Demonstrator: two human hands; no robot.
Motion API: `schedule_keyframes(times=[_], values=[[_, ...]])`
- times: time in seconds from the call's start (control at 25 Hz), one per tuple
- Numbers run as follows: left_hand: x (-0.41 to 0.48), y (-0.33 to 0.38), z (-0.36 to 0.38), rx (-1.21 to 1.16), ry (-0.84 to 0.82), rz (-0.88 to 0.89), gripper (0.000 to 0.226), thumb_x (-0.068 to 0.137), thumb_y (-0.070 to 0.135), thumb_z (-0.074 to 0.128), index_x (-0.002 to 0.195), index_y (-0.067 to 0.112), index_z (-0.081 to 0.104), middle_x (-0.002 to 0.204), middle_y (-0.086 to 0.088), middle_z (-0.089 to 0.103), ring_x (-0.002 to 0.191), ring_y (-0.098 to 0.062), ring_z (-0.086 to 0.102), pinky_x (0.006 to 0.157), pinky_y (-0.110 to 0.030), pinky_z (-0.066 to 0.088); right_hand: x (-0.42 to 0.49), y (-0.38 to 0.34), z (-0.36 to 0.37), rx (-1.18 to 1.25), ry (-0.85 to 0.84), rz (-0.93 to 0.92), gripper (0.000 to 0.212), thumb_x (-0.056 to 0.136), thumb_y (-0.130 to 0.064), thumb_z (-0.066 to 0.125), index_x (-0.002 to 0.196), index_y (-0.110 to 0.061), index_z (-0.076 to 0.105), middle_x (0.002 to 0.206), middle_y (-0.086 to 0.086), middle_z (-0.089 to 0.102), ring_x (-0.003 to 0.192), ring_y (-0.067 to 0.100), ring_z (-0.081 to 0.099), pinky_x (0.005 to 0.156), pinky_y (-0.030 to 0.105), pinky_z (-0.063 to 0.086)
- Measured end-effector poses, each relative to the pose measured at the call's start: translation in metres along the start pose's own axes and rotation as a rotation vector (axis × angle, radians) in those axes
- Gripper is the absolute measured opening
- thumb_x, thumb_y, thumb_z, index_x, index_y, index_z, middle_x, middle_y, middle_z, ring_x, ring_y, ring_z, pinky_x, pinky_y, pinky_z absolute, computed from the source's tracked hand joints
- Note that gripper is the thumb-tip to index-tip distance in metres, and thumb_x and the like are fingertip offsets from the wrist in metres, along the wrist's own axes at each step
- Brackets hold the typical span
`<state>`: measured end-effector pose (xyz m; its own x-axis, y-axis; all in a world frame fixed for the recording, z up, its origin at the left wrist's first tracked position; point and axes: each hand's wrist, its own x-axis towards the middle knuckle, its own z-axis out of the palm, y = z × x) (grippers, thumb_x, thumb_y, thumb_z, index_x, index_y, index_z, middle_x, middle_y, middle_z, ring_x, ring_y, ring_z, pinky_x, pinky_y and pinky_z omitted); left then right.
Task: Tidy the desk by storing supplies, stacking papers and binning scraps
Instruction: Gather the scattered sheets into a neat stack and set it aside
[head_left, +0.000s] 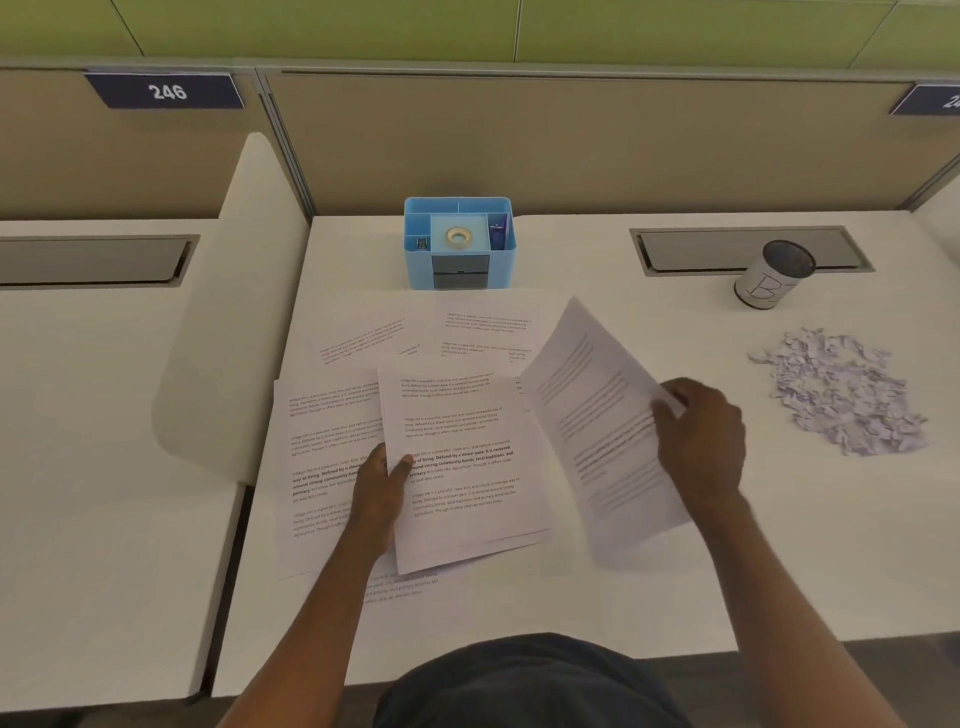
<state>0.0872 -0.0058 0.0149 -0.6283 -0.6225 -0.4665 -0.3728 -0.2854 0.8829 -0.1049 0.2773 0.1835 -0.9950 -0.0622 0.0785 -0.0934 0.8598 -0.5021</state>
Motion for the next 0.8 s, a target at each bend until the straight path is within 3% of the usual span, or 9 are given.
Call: schedule_keyframes(times=[0.12, 0.2, 0.36, 0.52, 0.64, 0.8], values=[[0.003, -0.001, -0.001, 0.027, 0.018, 0.011, 0.027, 0.107, 0.015, 0.063, 0.132, 0.025, 0.067, 0.126, 0.006, 0.075, 0.117, -0.017, 0.071, 0.107, -0.047, 0.056, 0.013, -0.025, -0.015, 0.169, 0.095, -0.085, 0.014, 0.094, -0.016, 0.061, 0.103, -0.016, 0.071, 0.089, -0.002, 0.068, 0.08, 0.023, 0.061, 0.074, 0.026, 0.037], [0.003, -0.004, 0.0, 0.049, 0.031, 0.003, 0.03, 0.105, 0.017, 0.065, 0.135, 0.022, 0.067, 0.129, 0.003, 0.075, 0.119, -0.021, 0.071, 0.108, -0.052, 0.056, 0.019, -0.03, -0.007, 0.302, 0.065, -0.103, 0.014, 0.094, -0.015, 0.061, 0.104, -0.014, 0.071, 0.093, -0.006, 0.068, 0.085, 0.015, 0.061, 0.078, 0.024, 0.04], [0.001, -0.002, 0.001, 0.028, 0.036, -0.037, 0.025, 0.105, 0.02, 0.065, 0.129, 0.028, 0.07, 0.125, 0.001, 0.077, 0.116, -0.023, 0.073, 0.106, -0.054, 0.057, 0.015, -0.018, 0.056, 0.468, -0.18, 0.0, 0.016, 0.09, -0.012, 0.064, 0.102, -0.014, 0.074, 0.093, 0.001, 0.076, 0.088, 0.021, 0.071, 0.076, 0.03, 0.052], [-0.007, 0.012, 0.006, -0.049, 0.053, -0.081, 0.026, 0.112, 0.035, 0.051, 0.132, 0.028, 0.067, 0.132, 0.008, 0.071, 0.12, -0.016, 0.068, 0.113, -0.045, 0.05, -0.014, -0.009, 0.117, 0.584, -0.398, 0.195, 0.013, 0.089, -0.008, 0.064, 0.091, -0.017, 0.073, 0.088, 0.0, 0.076, 0.085, 0.025, 0.073, 0.077, 0.037, 0.056], [-0.01, 0.018, 0.008, -0.063, 0.089, -0.094, 0.037, 0.113, 0.035, 0.048, 0.147, 0.022, 0.057, 0.136, 0.014, 0.058, 0.128, -0.012, 0.055, 0.118, -0.038, 0.04, -0.031, -0.013, 0.137, 0.575, -0.456, 0.252, 0.012, 0.092, -0.009, 0.062, 0.091, -0.019, 0.069, 0.09, -0.003, 0.074, 0.086, 0.023, 0.07, 0.071, 0.028, 0.051], [-0.009, 0.013, 0.005, 0.031, 0.049, -0.051, 0.022, 0.108, 0.022, 0.061, 0.13, 0.026, 0.065, 0.125, 0.005, 0.074, 0.116, -0.022, 0.072, 0.1, -0.043, 0.058, -0.039, -0.015, 0.149, 0.413, -0.474, 0.111, 0.003, 0.093, -0.015, 0.065, 0.096, -0.013, 0.065, 0.09, -0.001, 0.07, 0.083, 0.019, 0.068, 0.066, 0.025, 0.048]])
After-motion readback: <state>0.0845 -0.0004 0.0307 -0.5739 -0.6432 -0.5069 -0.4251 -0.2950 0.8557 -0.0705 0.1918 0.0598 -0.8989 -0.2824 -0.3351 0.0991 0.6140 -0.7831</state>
